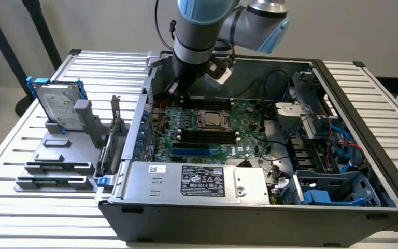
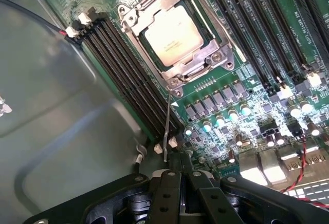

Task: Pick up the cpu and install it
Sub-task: 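Install the first cpu locking lever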

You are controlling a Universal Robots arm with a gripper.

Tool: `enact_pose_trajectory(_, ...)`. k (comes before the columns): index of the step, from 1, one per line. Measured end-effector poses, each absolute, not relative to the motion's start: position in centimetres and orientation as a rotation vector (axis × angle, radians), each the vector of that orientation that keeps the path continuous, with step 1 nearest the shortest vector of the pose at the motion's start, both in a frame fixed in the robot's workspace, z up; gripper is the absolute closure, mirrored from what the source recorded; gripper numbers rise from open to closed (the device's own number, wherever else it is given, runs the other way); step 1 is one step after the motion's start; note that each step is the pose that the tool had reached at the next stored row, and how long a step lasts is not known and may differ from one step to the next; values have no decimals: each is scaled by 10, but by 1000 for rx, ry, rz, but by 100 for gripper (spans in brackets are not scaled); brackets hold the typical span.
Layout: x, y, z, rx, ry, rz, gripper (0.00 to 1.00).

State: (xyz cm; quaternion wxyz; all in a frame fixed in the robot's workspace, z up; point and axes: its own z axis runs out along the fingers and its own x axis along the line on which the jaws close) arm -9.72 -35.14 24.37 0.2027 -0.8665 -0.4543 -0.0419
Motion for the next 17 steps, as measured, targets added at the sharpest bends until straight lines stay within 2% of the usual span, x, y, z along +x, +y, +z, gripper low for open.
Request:
enact_pose_trajectory(5, -97, -352, 243, -2407, -1255, -148, 89)
enact_pose_trajectory(17, -76, -354, 243, -2408, -1258, -176, 89)
